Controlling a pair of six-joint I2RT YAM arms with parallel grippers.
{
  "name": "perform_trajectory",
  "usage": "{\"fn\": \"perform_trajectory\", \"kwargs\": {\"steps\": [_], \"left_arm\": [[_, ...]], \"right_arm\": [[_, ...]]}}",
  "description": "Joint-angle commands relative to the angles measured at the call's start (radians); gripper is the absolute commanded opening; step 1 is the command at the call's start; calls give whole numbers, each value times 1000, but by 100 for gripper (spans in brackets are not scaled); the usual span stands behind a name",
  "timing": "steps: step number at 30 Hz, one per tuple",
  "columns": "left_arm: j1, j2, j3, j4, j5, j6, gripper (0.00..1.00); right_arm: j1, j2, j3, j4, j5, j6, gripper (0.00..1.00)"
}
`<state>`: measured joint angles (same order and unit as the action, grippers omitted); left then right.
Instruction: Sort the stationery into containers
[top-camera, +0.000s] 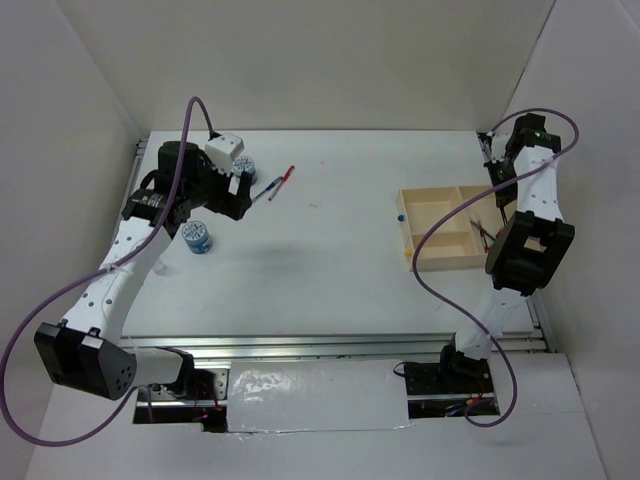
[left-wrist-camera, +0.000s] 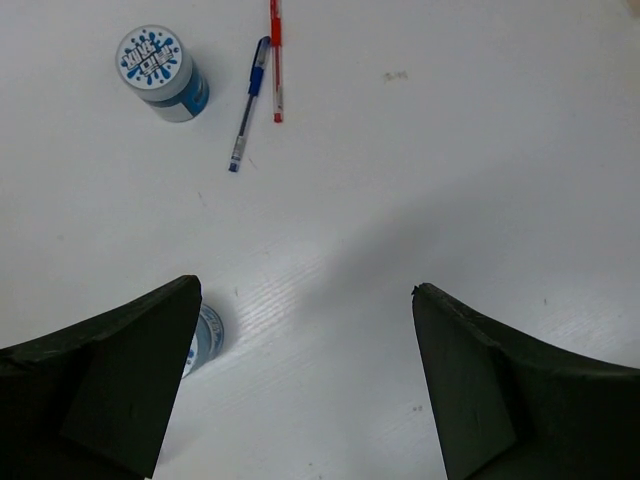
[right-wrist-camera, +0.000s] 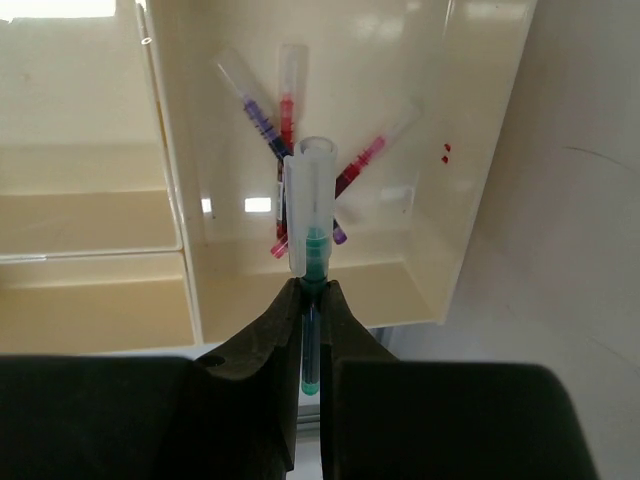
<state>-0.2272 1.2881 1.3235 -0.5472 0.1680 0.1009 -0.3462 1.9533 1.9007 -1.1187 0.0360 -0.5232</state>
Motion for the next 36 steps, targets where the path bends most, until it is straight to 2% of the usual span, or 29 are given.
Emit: {"fn": "perform_trajectory", "kwargs": {"steps": [1, 7, 9, 10, 13, 16, 18, 19, 22, 23, 24, 30, 36], "left_arm": [[25, 25, 16, -3, 77, -63, 99], [35, 88, 16, 44, 2, -121, 99], [43, 117, 19, 58, 39, -113, 99], [45, 131, 32, 64, 57, -57, 99], [51, 207, 98, 73, 70, -30, 99], [72, 322, 195, 52, 163, 37, 89], [77, 408, 236, 53, 176, 49, 78], [77, 471, 282, 52, 169, 54, 68], [74, 598, 380, 44, 124, 60, 54], [72, 629, 400, 33, 110, 62, 46], [75, 657, 419, 36, 101, 65, 44], [81, 835, 548, 12, 57, 105, 41], [81, 939, 586, 7, 28, 120, 50]], "right_arm": [[24, -1, -14, 102, 80, 32, 6], [26, 76, -6, 121, 111, 69, 19], [24, 84, -20, 149, 126, 72, 22], [24, 88, -25, 154, 131, 71, 27], [23, 104, -31, 161, 133, 83, 41], [24, 107, -37, 166, 127, 92, 51], [26, 90, -35, 154, 104, 97, 51], [27, 72, -28, 149, 81, 101, 52], [30, 11, -14, 108, 27, 111, 51], [32, -5, -8, 97, -20, 114, 51], [32, -26, -8, 76, -30, 117, 51], [58, -223, -38, 10, -230, 114, 51], [84, -310, -48, -49, -334, 132, 52]]}}
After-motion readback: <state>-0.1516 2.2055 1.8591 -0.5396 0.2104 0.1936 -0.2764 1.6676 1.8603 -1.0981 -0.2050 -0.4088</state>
